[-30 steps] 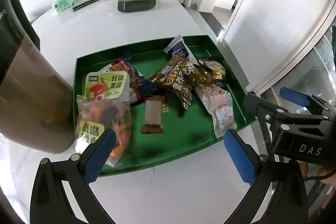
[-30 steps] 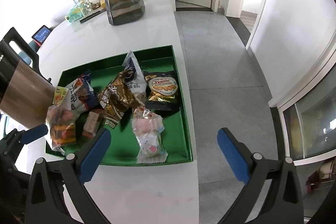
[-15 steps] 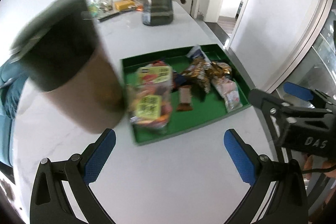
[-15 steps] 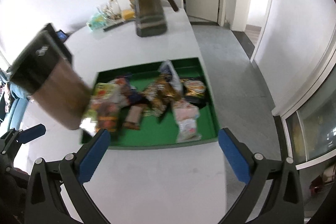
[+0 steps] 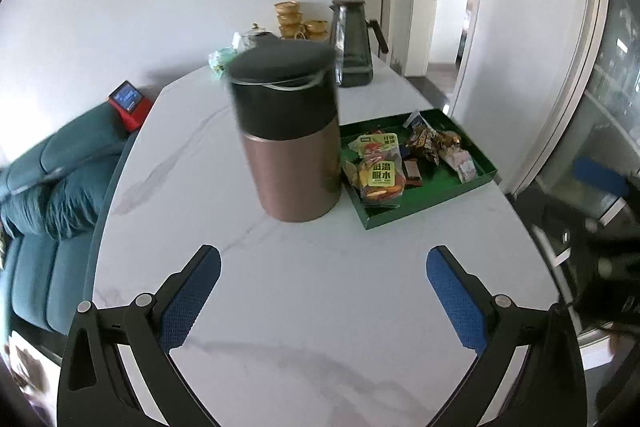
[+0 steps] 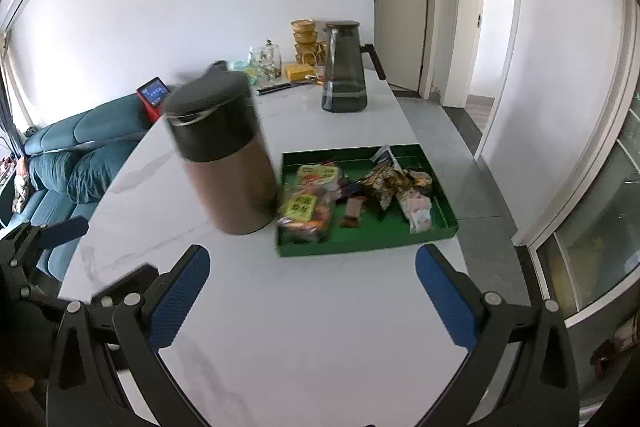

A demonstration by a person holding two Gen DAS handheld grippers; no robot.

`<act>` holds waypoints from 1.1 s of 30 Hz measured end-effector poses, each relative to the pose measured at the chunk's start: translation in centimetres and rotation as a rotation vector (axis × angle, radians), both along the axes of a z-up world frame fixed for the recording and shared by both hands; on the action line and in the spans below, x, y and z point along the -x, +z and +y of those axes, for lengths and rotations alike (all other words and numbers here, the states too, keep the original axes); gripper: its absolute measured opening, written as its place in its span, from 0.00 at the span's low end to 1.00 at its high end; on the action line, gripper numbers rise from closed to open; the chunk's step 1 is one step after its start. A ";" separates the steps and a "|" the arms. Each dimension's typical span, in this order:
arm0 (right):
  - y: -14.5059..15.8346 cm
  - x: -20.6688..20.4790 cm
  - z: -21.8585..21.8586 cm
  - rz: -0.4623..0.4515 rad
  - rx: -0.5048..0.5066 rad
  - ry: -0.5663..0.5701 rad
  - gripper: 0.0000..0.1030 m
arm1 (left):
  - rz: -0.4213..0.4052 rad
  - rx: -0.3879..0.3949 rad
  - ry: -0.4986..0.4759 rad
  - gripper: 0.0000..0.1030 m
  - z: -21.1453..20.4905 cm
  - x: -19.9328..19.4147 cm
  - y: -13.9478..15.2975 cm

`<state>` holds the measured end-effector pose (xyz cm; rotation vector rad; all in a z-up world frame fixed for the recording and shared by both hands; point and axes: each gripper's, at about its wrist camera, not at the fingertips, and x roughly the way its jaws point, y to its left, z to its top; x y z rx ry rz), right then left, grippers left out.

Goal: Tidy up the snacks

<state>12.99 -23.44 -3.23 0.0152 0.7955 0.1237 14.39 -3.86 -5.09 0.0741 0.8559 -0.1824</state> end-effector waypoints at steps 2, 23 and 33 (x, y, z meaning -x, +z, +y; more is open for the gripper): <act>0.4 1.9 1.3 -0.011 -0.008 -0.002 1.00 | -0.004 0.014 0.006 0.98 1.8 1.3 0.5; 3.8 10.2 4.1 -0.100 -0.030 -0.034 1.00 | -0.128 0.052 0.033 0.98 4.9 8.3 3.9; 4.2 10.7 3.7 -0.102 -0.026 -0.023 1.00 | -0.123 0.063 0.050 0.98 4.5 9.1 4.2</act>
